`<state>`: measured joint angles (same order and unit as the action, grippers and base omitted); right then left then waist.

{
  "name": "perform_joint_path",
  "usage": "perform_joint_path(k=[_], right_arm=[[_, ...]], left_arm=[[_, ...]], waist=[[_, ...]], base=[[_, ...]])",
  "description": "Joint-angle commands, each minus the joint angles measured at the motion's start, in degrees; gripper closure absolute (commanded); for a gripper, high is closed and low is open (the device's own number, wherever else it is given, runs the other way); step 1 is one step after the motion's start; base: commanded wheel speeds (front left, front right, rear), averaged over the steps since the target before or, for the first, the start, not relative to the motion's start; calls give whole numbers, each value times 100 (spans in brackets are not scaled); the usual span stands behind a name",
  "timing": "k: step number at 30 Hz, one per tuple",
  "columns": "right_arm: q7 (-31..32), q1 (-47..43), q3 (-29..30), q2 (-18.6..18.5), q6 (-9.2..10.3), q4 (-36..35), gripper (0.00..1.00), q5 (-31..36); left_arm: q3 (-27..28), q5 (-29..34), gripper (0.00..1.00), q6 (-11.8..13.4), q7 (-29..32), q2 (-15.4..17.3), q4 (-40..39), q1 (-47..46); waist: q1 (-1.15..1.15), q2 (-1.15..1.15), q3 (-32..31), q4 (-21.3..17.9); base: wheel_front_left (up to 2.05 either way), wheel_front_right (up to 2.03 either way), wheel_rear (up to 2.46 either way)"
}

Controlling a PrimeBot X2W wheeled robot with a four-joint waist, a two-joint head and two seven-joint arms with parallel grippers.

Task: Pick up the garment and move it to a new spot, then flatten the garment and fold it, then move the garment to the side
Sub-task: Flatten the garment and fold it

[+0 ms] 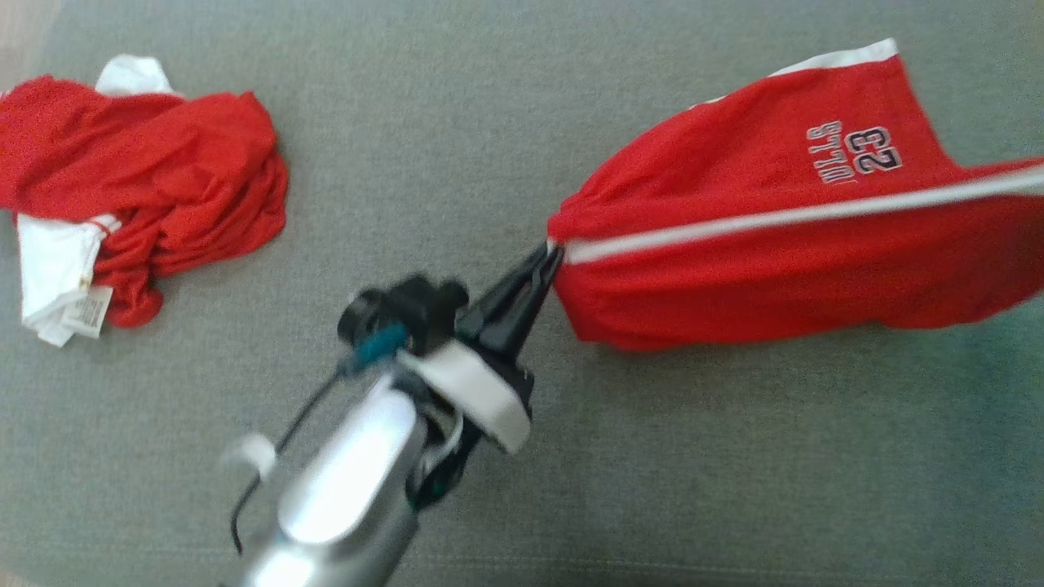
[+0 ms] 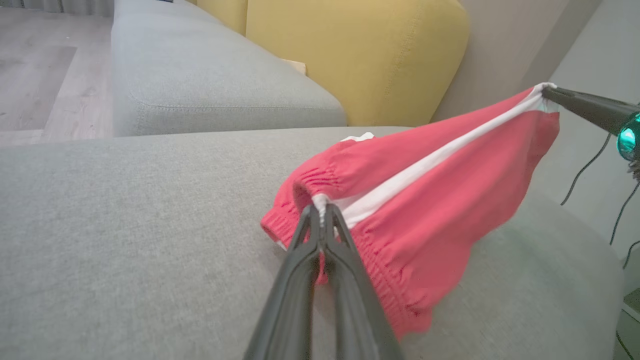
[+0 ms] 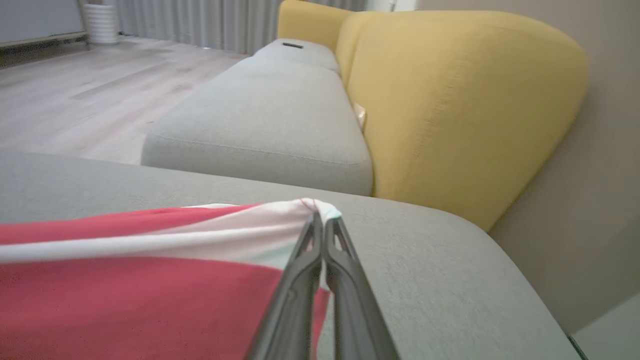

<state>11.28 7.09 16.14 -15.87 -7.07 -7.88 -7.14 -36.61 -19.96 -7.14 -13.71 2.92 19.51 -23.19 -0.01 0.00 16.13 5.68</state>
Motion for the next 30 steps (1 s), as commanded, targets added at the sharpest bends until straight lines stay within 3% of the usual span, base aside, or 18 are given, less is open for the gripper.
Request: perform_joint_path(k=[1, 12, 18, 23, 27, 30], right_arm=[[118, 482, -177, -400, -42, 106, 100, -3], [505, 2260, -1005, -1259, -42, 1652, 100, -95], [401, 3108, -1710, -1552, -42, 2556, 100, -146], [115, 3670, -2197, -1616, -42, 3195, 100, -220], [-119, 3988, -2464, -1606, -42, 3651, 100, -299], [-315, 4137, -2624, -1601, -42, 3941, 92, -375]], left_arm=[[122, -299, 100, -26, 157, 10, 92, -576], [-427, -1736, 100, -30, 686, -2, 787, -2025], [-789, -1931, 100, 190, 690, -3, 1124, -2544], [-996, -1896, 100, 423, 483, -3, 1418, -2792], [-1162, -1972, 100, 455, 376, -3, 1563, -2896], [-1261, -1997, 100, 534, 280, -3, 1665, -2950]], waist=[[1, 0, 256, 138], [1, 0, 888, 229], [1, 0, 1124, 275], [1, 0, 1209, 294], [1, 0, 1206, 300], [1, 0, 1166, 304]], base=[[0, 0, 0], [0, 0, 0], [0, 0, 0], [0, 0, 0], [0, 0, 0], [0, 0, 0]])
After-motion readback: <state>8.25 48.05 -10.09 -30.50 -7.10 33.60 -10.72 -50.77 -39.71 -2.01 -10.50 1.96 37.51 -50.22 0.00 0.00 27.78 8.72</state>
